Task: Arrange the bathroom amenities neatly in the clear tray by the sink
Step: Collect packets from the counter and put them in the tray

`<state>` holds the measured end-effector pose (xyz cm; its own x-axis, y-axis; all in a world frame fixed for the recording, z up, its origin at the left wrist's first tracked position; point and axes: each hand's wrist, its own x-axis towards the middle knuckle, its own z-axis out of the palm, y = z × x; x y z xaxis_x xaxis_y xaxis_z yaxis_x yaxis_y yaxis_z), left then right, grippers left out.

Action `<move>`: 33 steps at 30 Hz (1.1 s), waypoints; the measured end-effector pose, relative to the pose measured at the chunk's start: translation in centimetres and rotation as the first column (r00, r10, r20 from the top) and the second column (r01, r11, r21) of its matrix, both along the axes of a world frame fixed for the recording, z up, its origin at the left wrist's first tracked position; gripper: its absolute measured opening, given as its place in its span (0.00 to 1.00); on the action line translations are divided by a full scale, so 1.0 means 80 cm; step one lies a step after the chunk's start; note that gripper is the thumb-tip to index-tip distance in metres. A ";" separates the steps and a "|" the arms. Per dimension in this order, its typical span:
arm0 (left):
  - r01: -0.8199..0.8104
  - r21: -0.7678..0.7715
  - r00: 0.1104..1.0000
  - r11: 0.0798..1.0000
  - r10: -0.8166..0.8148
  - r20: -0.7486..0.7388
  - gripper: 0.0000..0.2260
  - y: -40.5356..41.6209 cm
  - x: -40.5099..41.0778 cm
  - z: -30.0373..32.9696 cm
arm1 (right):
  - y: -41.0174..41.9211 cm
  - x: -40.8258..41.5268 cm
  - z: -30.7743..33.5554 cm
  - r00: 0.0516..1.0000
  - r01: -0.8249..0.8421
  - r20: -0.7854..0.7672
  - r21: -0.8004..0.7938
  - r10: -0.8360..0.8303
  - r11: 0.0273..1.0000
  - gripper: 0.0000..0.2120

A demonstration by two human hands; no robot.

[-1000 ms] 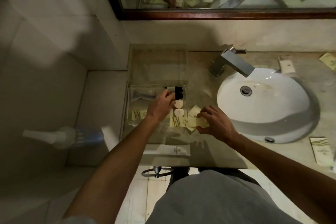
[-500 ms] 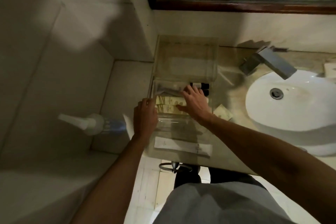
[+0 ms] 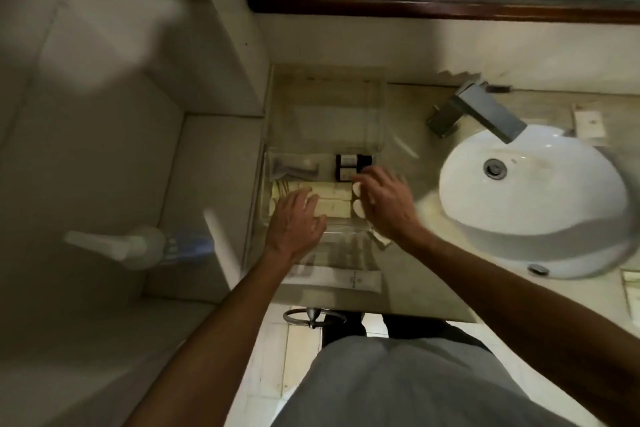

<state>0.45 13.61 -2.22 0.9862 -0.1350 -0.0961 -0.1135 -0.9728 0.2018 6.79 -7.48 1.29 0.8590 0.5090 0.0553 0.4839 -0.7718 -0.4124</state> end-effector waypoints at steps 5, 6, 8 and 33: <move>0.218 -0.100 0.973 0.971 -0.208 0.097 0.19 -0.095 -0.006 0.008 | -0.119 0.010 -0.027 0.994 -0.068 -0.095 -0.184 0.051 0.981 0.22; 0.233 -0.099 0.971 0.967 -0.226 0.083 0.19 -0.114 -0.005 0.007 | -0.129 0.011 -0.035 0.971 -0.194 -0.193 -0.273 0.143 0.942 0.29; 0.242 -0.103 0.970 0.965 -0.240 0.028 0.21 -0.147 -0.007 0.004 | -0.133 0.014 -0.043 0.903 -0.389 -0.332 -0.369 0.271 0.844 0.38; 0.004 0.064 0.963 0.998 0.014 -0.270 0.27 0.029 0.052 0.046 | 0.090 0.024 0.008 0.923 -0.343 -0.257 -0.213 0.286 0.915 0.28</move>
